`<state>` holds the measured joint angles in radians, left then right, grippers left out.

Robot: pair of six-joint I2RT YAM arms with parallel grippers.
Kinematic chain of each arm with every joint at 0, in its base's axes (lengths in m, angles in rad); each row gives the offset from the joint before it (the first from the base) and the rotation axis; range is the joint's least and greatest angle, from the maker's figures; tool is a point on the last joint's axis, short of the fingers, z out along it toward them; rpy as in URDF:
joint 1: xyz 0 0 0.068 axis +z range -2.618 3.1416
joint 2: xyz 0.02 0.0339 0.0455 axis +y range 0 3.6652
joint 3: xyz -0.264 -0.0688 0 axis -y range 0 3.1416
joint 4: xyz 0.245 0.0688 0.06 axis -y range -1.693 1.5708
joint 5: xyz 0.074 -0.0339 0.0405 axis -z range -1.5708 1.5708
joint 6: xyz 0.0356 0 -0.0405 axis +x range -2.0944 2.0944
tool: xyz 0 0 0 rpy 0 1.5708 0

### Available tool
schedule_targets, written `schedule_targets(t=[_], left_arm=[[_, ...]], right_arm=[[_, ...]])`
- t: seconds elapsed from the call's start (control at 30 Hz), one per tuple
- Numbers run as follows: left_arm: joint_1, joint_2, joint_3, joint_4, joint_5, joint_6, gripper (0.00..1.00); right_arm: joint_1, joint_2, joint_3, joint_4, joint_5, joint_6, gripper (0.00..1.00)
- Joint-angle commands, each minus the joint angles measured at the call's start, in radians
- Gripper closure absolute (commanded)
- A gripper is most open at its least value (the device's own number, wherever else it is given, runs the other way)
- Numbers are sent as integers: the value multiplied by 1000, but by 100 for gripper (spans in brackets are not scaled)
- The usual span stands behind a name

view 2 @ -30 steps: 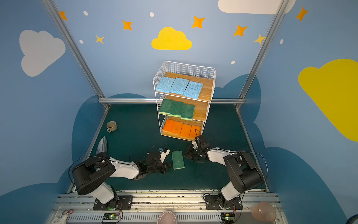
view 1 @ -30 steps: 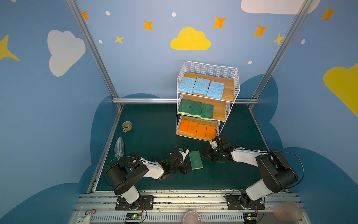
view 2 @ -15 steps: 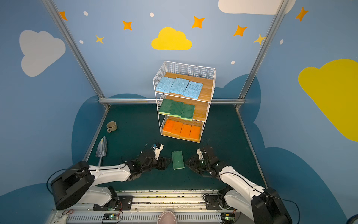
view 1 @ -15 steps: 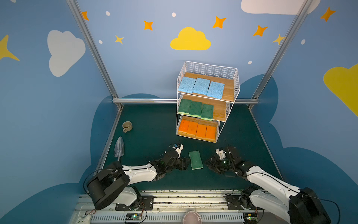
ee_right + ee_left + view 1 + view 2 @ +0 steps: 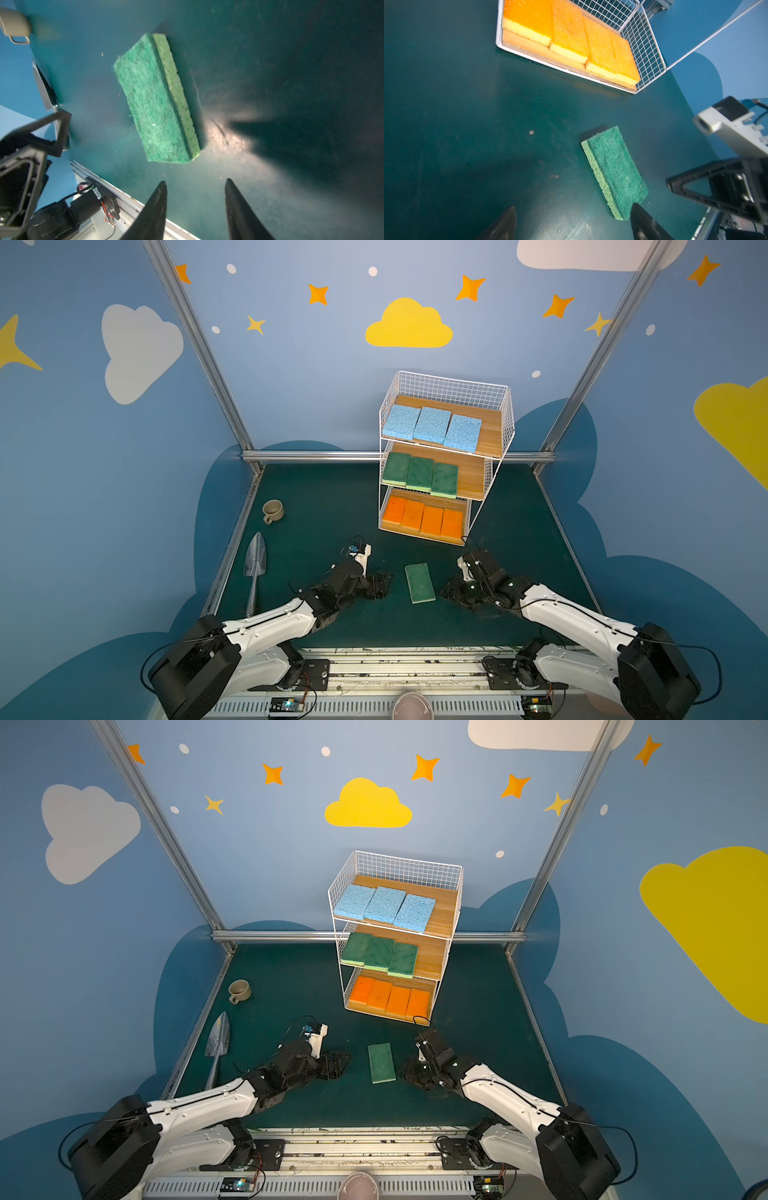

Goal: Arrange cleaning sponges on a shelf
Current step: Rotate the cleaning sponge at the center of the table.

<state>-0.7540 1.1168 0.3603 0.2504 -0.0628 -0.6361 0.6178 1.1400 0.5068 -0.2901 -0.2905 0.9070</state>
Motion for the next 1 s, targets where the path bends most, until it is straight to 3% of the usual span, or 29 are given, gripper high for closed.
schedule_targets(t=[0.0, 0.33, 0.4, 0.5, 0.6, 0.7, 0.77, 0.83, 0.97], left_arm=[[5, -35, -9, -61, 31, 0, 16], [11, -102, -35, -123, 207, -31, 21], [13, -125, -52, -126, 216, -39, 21], [13, -173, -83, -128, 197, -83, 22], [11, -231, -124, -105, 164, -156, 23], [1, -271, -155, -92, 106, -222, 25], [-16, -287, -159, -96, 60, -239, 25], [-32, -287, -154, -106, 24, -246, 25], [-52, -257, -140, -116, 1, -287, 27]], right_arm=[[-26, 44, -13, 87, -95, -25, 57], [-27, 271, 11, 256, -257, -48, 58], [-28, 304, 9, 294, -262, -36, 66], [-26, 347, 1, 375, -290, -2, 87], [15, 403, 2, 476, -314, 93, 92], [99, 451, -17, 635, -277, 210, 83], [153, 495, 15, 686, -264, 249, 65], [188, 537, 46, 743, -275, 273, 55], [214, 594, 96, 813, -331, 302, 48]])
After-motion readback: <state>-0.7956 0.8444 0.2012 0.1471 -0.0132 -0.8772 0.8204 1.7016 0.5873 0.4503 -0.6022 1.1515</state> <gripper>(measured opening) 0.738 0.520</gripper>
